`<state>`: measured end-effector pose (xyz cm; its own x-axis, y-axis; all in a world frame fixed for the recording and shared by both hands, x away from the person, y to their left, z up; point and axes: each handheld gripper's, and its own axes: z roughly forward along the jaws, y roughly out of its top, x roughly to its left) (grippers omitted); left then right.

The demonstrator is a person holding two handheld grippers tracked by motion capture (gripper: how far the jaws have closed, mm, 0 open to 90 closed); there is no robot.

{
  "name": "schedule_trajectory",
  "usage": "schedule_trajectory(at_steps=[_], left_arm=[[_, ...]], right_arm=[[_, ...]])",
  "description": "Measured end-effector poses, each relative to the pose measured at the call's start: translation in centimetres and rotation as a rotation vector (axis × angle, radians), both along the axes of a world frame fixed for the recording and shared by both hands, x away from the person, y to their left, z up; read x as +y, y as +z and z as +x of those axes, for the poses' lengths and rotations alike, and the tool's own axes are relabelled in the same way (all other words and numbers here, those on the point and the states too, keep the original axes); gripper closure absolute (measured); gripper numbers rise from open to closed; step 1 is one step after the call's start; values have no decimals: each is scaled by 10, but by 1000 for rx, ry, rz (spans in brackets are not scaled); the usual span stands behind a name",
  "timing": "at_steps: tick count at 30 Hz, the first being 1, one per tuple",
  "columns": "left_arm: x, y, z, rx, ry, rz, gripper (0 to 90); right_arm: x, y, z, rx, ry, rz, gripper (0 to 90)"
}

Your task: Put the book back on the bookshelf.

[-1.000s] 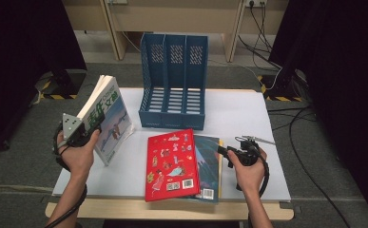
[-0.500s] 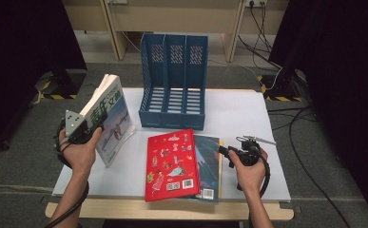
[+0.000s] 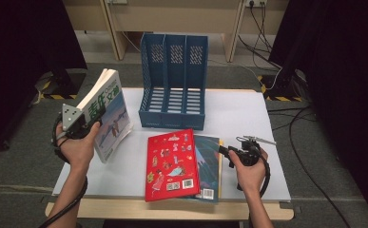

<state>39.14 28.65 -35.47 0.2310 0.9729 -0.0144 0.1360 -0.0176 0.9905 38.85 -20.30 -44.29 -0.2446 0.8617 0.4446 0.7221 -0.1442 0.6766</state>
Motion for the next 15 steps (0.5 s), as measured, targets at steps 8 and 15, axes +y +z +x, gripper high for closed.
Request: schedule_trajectory(at_steps=[8,15], left_arm=[[-2,11,7,-8,5,-9,738],[-5,22,14,-24,8,-19,738]], right_arm=[[-1,0,-1,-7,-6,-6,532],[-1,-1,-1,-1,-5,-4,529]])
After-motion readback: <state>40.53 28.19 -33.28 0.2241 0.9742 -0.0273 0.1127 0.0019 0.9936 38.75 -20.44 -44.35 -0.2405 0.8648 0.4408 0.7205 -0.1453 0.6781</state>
